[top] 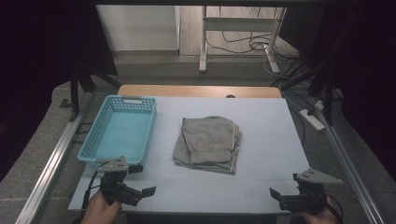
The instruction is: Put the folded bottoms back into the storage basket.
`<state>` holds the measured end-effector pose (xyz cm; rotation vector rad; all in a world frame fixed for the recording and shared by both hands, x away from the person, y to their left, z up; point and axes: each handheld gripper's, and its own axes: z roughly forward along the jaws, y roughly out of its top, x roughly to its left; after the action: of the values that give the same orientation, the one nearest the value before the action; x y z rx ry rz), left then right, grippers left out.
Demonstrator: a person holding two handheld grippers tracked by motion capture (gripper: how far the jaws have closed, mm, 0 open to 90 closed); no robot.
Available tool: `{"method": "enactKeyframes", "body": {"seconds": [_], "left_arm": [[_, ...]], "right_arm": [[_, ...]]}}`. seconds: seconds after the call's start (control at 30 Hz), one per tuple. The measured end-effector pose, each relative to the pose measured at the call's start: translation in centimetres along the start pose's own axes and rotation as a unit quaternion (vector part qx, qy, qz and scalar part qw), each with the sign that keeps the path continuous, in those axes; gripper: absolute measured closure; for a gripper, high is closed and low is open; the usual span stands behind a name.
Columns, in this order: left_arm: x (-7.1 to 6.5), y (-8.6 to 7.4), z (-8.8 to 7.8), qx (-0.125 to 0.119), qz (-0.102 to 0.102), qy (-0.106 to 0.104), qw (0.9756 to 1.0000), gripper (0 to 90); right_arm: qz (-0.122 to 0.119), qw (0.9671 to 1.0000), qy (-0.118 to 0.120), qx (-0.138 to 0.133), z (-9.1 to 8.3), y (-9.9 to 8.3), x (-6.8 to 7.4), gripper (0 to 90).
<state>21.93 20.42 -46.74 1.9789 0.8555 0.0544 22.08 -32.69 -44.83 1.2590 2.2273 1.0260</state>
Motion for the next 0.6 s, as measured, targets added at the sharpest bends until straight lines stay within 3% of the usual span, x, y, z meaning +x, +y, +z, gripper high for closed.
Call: {"method": "enactKeyframes", "body": {"seconds": [0.1,0.3,0.6], "left_arm": [[-0.1,0.5,0.5,0.005,0.013,0.004,0.9999,0.0],[0.1,1.4,1.6,0.019,0.004,-0.011,0.9998,0.0],[0.3,2.6,3.1,0.034,0.001,0.0,0.9994,0.0]], "right_arm": [[0.0,1.0,0.0,-0.001,0.0,0.0,0.0,0.1],[0.0,1.0,-0.002,-0.001,0.0,0.0,0.0,0.1],[0.001,1.0,-0.003,0.0,0.0,0.0,0.0,0.1]]}}
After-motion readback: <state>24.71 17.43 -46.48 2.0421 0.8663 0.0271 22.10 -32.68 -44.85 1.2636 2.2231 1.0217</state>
